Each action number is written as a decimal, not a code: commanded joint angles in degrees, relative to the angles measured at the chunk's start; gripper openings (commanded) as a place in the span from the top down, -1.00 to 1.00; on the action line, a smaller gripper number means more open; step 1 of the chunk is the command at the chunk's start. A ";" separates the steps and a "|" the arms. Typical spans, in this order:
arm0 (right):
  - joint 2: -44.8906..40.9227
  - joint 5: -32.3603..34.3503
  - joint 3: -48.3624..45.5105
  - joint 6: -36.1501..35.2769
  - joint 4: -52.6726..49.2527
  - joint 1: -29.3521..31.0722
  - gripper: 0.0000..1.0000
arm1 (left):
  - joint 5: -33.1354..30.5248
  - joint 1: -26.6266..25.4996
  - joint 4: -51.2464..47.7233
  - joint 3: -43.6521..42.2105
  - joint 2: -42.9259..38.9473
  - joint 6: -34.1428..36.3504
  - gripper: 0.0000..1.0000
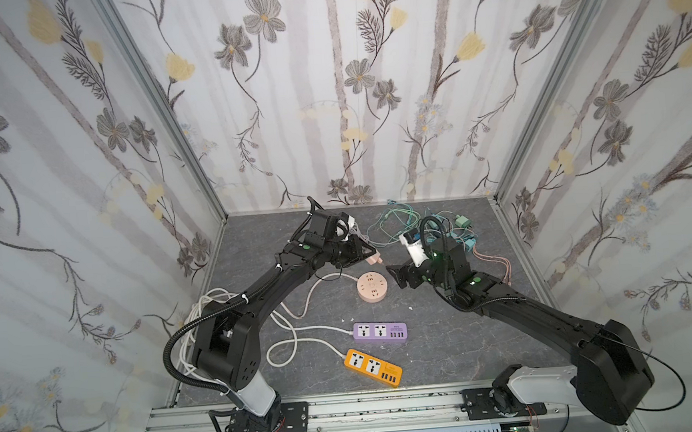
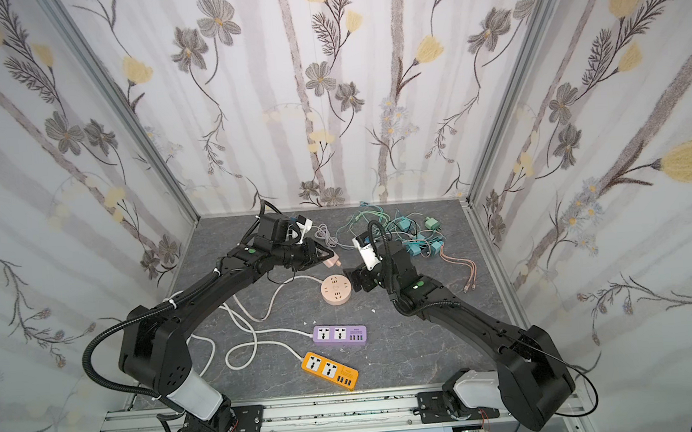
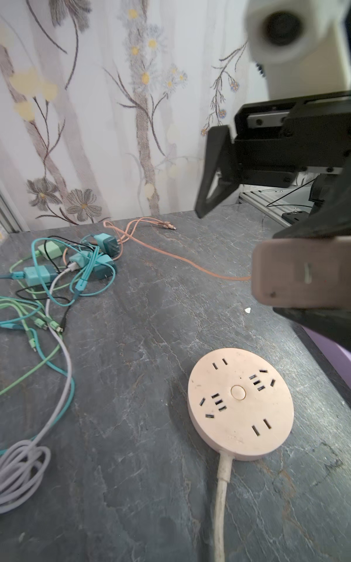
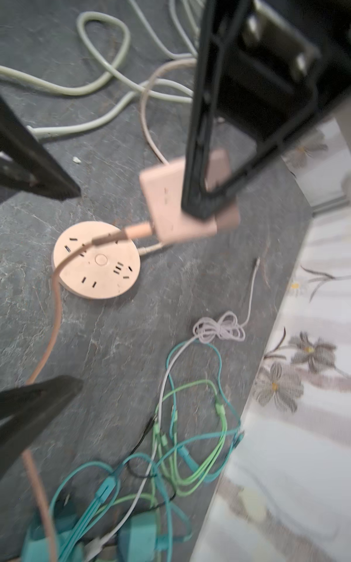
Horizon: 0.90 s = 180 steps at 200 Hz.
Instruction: Insert the plug
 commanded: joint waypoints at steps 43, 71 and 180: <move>8.28 -14.55 3.92 47.20 -9.20 -27.73 -0.99 | -0.34 0.54 -1.27 2.81 -5.59 0.79 1.00; 17.95 -16.95 9.38 55.76 -7.40 -30.78 -0.99 | -0.44 0.55 -1.36 2.83 -6.29 0.94 1.00; 31.07 -5.54 15.02 65.00 9.47 -32.23 0.44 | 0.08 1.50 -4.57 3.22 -7.81 3.28 1.00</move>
